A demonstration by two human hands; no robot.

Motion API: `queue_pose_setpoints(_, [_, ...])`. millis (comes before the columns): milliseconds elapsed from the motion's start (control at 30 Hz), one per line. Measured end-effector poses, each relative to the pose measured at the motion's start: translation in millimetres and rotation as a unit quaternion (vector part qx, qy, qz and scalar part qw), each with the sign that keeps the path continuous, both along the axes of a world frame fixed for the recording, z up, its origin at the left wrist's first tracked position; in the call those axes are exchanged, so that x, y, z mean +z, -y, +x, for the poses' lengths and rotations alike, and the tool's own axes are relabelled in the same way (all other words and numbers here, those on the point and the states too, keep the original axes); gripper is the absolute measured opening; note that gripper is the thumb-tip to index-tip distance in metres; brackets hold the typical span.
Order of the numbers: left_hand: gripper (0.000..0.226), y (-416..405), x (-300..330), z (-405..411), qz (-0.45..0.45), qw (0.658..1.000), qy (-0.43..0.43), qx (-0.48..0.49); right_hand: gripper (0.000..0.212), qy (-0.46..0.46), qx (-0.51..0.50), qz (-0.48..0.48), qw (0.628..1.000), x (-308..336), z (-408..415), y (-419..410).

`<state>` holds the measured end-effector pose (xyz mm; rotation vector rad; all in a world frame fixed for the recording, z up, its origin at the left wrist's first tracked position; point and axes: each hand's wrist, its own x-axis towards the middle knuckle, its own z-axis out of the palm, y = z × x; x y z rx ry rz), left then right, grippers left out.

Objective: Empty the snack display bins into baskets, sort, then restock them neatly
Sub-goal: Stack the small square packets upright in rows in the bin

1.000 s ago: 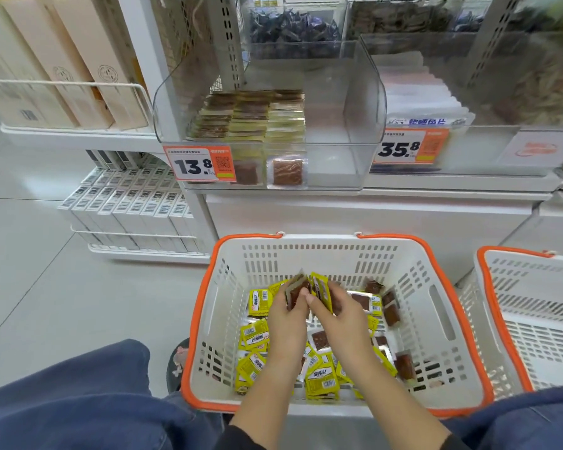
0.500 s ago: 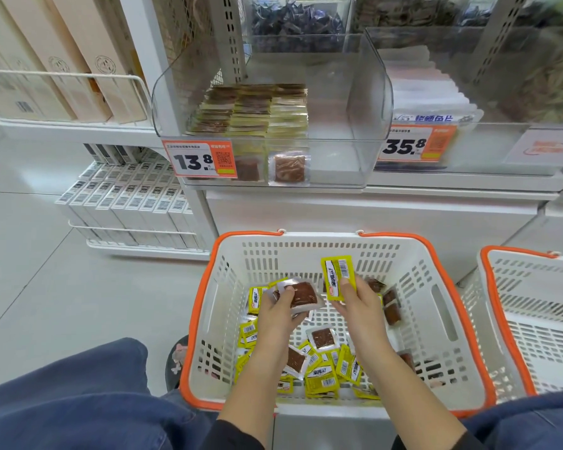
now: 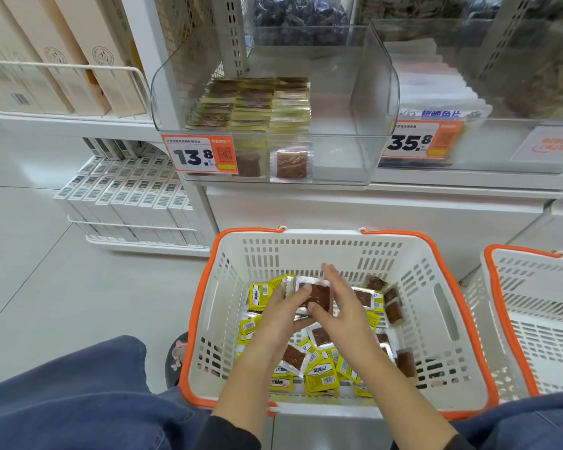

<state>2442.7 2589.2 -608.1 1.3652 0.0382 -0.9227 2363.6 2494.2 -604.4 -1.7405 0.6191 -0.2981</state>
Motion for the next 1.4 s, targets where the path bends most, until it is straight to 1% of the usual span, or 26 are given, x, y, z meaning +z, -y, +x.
queue_pose_setpoints(67, [0.077, 1.6, 3.8, -1.6, 0.0, 1.0, -0.003, 0.01, 0.075, -0.006, -0.035, 0.126, 0.991, 5.3, 3.9, 5.6])
queue_pose_setpoints(133, [0.081, 4.8, 15.9, 1.4, 0.015, 1.0, 0.016, 0.0, 0.068, -0.009, -0.037, 0.211, 0.977, 14.1, 10.7, 14.9])
queue_pose_setpoints(167, [0.078, 6.3, 25.2, 4.3, 0.02, 0.999, 0.038, -0.016, 0.063, -0.015, -0.028, 0.22, 0.975, 20.1, 14.4, 21.8])
queue_pose_setpoints(200, [0.068, 9.2, 36.2, 9.0, 0.02, 0.997, 0.068, -0.03, 0.059, -0.016, -0.01, 0.212, 0.977, 29.7, 19.4, 29.5])
queue_pose_setpoints(267, [0.029, 15.1, 64.2, 19.9, 0.022, 0.99, 0.133, -0.039, 0.056, -0.013, 0.028, 0.192, 0.981, 58.1, 30.6, 43.7])
queue_pose_setpoints(300, [0.014, 18.0, 78.2, 26.1, 0.019, 0.986, 0.158, -0.038, 0.055, -0.014, 0.042, 0.18, 0.983, 74.4, 36.6, 51.1])
queue_pose_setpoints(367, [0.008, 24.3, 108.2, 36.6, 0.011, 0.973, 0.223, -0.056, 0.053, -0.013, 0.073, 0.151, 0.986, 110.9, 46.6, 64.5])
queue_pose_setpoints(467, [0.016, 33.3, 154.8, 59.9, 0.009, 0.937, 0.337, -0.095, 0.049, -0.004, 0.122, 0.057, 0.991, 165.7, 59.3, 80.6])
queue_pose_setpoints(533, [0.02, 38.0, 185.8, 84.3, 0.022, 0.9, 0.425, -0.096, 0.041, 0.021, 0.104, -0.03, 0.994, 198.4, 67.7, 91.9])
queue_pose_setpoints(567, [0.019, 39.7, 199.1, 99.0, 0.04, 0.874, 0.477, -0.084, 0.038, 0.037, 0.081, -0.069, 0.994, 212.3, 71.9, 98.9])
queue_pose_setpoints(600, [0.016, 41.3, 210.3, 114.8, 0.072, 0.841, 0.531, -0.071, 0.037, 0.057, 0.056, -0.105, 0.991, 224.5, 76.0, 106.2])
queue_pose_setpoints(667, [0.009, 46.6, 223.3, 148.5, 0.18, 0.756, 0.622, -0.089, 0.038, 0.083, 0.016, -0.168, 0.982, 246.2, 82.4, 118.6])
queue_pose_setpoints(700, [0.007, 50.6, 224.8, 164.5, 0.238, 0.717, 0.643, -0.126, 0.04, 0.079, 0.008, -0.191, 0.978, 253.4, 85.2, 123.9])
queue_pose_setpoints(733, [0.006, 55.3, 225.3, 178.1, 0.282, 0.69, 0.645, -0.17, 0.04, 0.072, 0.01, -0.205, 0.976, 259.4, 88.2, 128.0])
queue_pose_setpoints(767, [0.007, 61.0, 225.2, 189.3, 0.308, 0.678, 0.633, -0.213, 0.04, 0.066, 0.016, -0.211, 0.975, 262.4, 92.2, 132.2])
queue_pose_setpoints(867, [0.014, 79.7, 227.2, 206.4, 0.319, 0.686, 0.575, -0.311, 0.037, 0.053, 0.04, -0.239, 0.969, 266.0, 105.5, 138.8])
queue_pose_setpoints(900, [0.014, 85.8, 226.7, 209.7, 0.322, 0.676, 0.569, -0.339, 0.037, 0.048, 0.047, -0.256, 0.964, 265.9, 110.5, 139.9])
queue_pose_setpoints(967, [0.01, 96.6, 224.4, 214.3, 0.336, 0.637, 0.573, -0.391, 0.037, 0.037, 0.059, -0.282, 0.957, 264.8, 121.6, 143.9])
queue_pose_setpoints(1033, [0.006, 104.1, 221.3, 218.7, 0.353, 0.589, 0.589, -0.426, 0.038, 0.016, 0.071, -0.295, 0.953, 262.8, 132.1, 148.5])
queue_pose_setpoints(1067, [0.007, 106.6, 220.0, 220.6, 0.364, 0.561, 0.6, -0.439, 0.041, 0.001, 0.077, -0.306, 0.949, 261.3, 137.3, 150.5])
queue_pose_setpoints(1167, [0.01, 113.6, 215.4, 222.1, 0.4, 0.448, 0.652, -0.463, 0.044, -0.047, 0.101, -0.333, 0.936, 251.8, 151.7, 154.6])
queue_pose_setpoints(1200, [0.009, 115.9, 213.7, 222.2, 0.402, 0.421, 0.67, -0.462, 0.044, -0.061, 0.113, -0.336, 0.933, 247.8, 155.4, 155.2])
queue_pose_setpoints(1267, [0.007, 118.2, 210.4, 223.6, 0.397, 0.382, 0.702, -0.451, 0.043, -0.084, 0.145, -0.328, 0.93, 240.4, 161.6, 156.8])
queue_pose_setpoints(1333, [0.015, 117.2, 207.2, 226.3, 0.384, 0.355, 0.732, -0.435, 0.041, -0.106, 0.184, -0.313, 0.926, 235.9, 166.1, 156.9])
queue_pose_setpoints(1367, [0.018, 116.1, 204.9, 227.9, 0.378, 0.352, 0.742, -0.428, 0.04, -0.119, 0.203, -0.307, 0.922, 233.9, 168.3, 156.7])
queue_pose_setpoints(1400, [0.019, 114.5, 202.6, 229.1, 0.37, 0.359, 0.747, -0.421, 0.038, -0.132, 0.22, -0.3, 0.919, 231.9, 170.4, 156.4])
